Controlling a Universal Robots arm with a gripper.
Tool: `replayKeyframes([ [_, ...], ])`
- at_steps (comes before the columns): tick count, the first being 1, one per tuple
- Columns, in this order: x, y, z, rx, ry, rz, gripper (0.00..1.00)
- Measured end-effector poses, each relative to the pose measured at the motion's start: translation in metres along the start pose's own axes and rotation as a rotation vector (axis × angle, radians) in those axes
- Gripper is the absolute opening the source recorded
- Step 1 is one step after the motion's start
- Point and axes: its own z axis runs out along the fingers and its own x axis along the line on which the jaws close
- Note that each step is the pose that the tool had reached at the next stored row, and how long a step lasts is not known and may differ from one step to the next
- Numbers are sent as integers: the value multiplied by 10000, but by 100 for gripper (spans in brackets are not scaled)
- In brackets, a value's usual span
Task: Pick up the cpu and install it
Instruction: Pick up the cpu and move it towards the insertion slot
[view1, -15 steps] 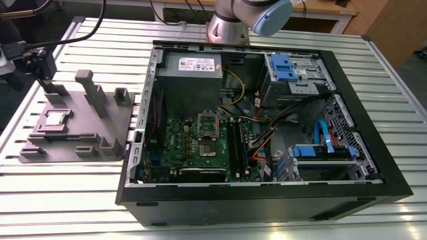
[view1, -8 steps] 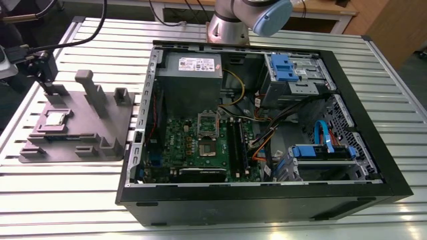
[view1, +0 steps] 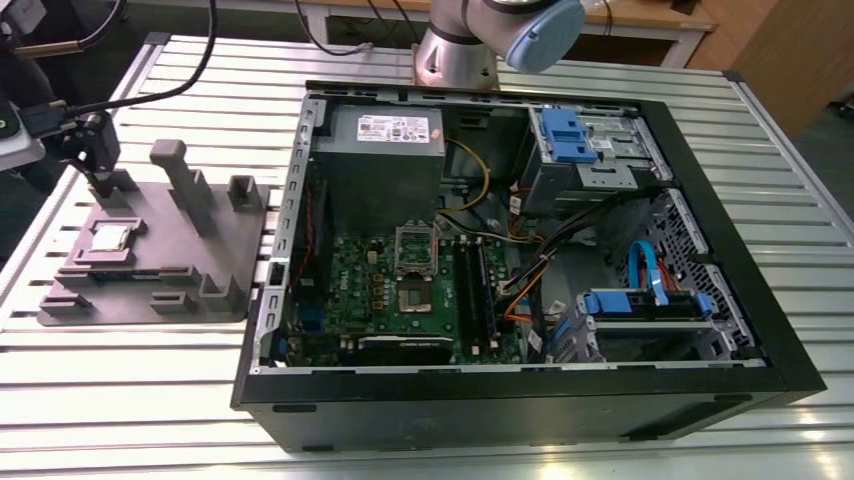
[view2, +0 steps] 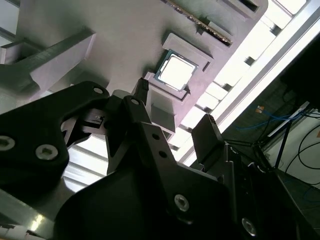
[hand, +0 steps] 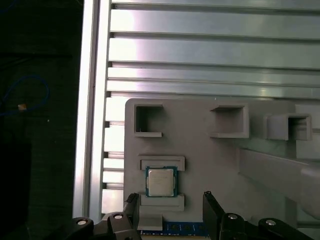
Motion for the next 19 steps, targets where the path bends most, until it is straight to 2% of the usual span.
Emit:
replayKeyframes([
  [3, 6, -2, 26, 0, 2, 0, 62],
  [16, 5, -2, 34, 2, 0, 0, 62],
  [19, 5, -3, 58, 0, -4, -1, 62],
])
